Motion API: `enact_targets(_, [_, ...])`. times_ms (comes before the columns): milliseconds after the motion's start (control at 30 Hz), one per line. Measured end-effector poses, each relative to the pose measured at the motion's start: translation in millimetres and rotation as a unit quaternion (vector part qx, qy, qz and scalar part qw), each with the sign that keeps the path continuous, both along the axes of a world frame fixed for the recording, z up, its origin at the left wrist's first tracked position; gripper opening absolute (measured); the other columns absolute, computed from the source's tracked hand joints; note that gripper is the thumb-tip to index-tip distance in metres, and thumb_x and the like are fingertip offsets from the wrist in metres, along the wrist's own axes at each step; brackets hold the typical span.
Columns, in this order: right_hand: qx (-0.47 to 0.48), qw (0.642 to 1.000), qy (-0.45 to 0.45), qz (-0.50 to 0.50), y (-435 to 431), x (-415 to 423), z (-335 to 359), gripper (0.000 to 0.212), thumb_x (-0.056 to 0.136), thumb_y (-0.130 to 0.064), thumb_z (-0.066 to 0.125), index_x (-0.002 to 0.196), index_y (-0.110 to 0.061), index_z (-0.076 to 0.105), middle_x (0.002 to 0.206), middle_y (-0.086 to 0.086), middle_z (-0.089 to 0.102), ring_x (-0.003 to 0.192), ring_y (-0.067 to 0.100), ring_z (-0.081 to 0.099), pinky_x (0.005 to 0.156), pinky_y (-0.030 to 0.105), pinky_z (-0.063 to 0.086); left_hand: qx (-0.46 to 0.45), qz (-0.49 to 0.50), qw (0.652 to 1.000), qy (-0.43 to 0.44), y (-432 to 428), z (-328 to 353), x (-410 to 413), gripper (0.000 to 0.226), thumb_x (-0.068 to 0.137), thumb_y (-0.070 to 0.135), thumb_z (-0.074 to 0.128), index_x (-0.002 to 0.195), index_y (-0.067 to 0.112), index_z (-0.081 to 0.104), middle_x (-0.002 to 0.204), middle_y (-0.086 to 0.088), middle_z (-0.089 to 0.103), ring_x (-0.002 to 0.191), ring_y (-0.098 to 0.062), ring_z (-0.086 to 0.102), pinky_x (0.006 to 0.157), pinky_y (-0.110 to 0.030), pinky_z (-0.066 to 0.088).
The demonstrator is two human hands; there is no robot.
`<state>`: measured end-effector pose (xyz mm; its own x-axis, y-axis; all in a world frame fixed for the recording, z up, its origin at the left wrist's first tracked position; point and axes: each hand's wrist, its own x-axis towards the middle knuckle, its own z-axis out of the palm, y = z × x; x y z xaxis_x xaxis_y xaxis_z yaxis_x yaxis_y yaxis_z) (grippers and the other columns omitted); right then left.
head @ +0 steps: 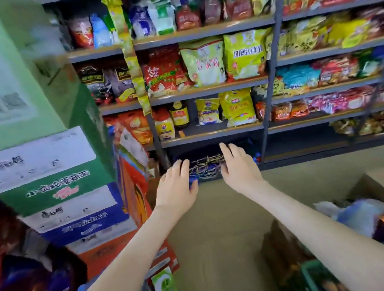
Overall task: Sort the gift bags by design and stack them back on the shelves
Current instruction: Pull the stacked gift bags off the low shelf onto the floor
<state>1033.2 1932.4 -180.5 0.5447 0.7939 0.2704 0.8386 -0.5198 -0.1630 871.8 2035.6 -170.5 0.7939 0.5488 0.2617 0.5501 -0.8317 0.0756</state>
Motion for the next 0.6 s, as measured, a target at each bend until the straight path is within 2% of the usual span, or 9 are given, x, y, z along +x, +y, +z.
enact_targets(233, [-0.038, 0.996, 0.031, -0.08, 62.1, 152.0, -43.3, 0.067, 0.096, -0.026, 0.046, 0.152, -0.012, 0.012, 0.15, 0.011, 0.027, 0.131, 0.027, 0.033, 0.098, 0.035, 0.041, -0.01, -0.071, 0.997, 0.035, 80.2, -27.9, 157.7, 0.062, 0.098, 0.04, 0.039, 0.15, 0.014, 0.017, 0.154, -0.007, 0.023, 0.137, -0.023, 0.031, 0.108, -0.033, 0.03])
enact_targets(433, [-0.08, 0.995, 0.041, -0.048, 138.3, 268.1, -68.6, 0.067, 0.096, -0.028, 0.047, 0.152, -0.011, 0.013, 0.149, 0.01, 0.028, 0.132, 0.028, 0.033, 0.097, 0.037, 0.041, -0.03, -0.066, 0.993, 0.092, 158.6, -49.0, 276.7, 0.064, 0.098, 0.045, 0.036, 0.15, 0.015, 0.015, 0.155, -0.006, 0.02, 0.138, -0.022, 0.029, 0.107, -0.033, 0.031])
enact_targets(600, [-0.131, 0.988, 0.065, -0.046, 195.6, 347.8, -89.4, 0.066, 0.096, -0.028, 0.046, 0.151, -0.01, 0.014, 0.146, 0.01, 0.031, 0.129, 0.028, 0.035, 0.097, 0.038, 0.04, -0.063, -0.047, 0.989, 0.128, 223.5, -73.4, 342.1, 0.066, 0.097, 0.047, 0.037, 0.15, 0.015, 0.016, 0.155, -0.007, 0.021, 0.137, -0.024, 0.03, 0.105, -0.034, 0.034])
